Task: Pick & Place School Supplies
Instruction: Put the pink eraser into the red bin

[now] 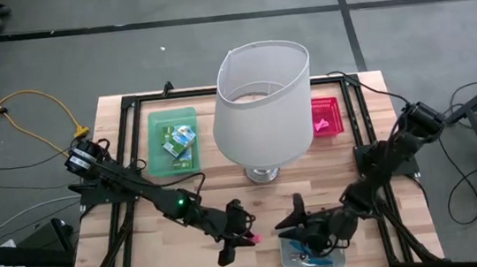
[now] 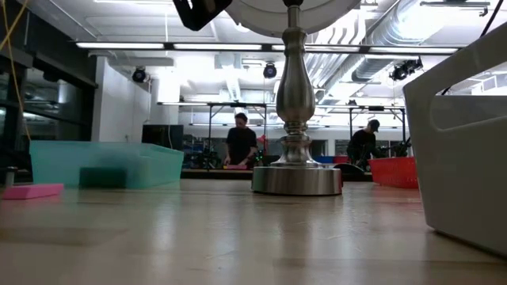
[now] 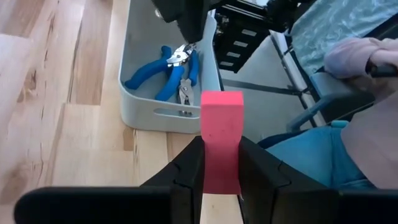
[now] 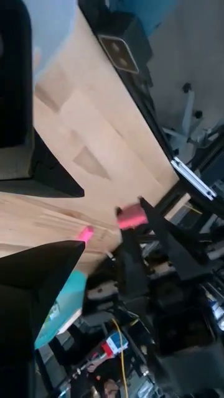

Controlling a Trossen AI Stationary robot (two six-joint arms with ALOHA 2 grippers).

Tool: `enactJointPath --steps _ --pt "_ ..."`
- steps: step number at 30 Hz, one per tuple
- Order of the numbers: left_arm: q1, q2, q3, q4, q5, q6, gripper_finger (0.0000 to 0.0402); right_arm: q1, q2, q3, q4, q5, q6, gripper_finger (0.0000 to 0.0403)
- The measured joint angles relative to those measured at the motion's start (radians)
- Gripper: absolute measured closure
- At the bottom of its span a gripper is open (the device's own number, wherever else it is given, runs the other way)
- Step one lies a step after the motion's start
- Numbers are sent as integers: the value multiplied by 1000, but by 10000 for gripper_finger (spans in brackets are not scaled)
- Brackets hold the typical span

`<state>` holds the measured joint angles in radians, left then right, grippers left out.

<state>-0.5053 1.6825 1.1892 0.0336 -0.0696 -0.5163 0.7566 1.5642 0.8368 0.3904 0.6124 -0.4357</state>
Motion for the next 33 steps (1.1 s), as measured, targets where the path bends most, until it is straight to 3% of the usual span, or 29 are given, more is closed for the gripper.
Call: enactJointPath --steps 11,21,33 --pt "6 0 0 -2 -3 -36 329 -94 0 0 24 -177 -37 290" --pt "46 27 0 3 -6 -58 329 -113 0 0 48 -224 -66 290" --pt "113 65 0 71 118 -60 329 -118 0 0 3 -227 -33 290"
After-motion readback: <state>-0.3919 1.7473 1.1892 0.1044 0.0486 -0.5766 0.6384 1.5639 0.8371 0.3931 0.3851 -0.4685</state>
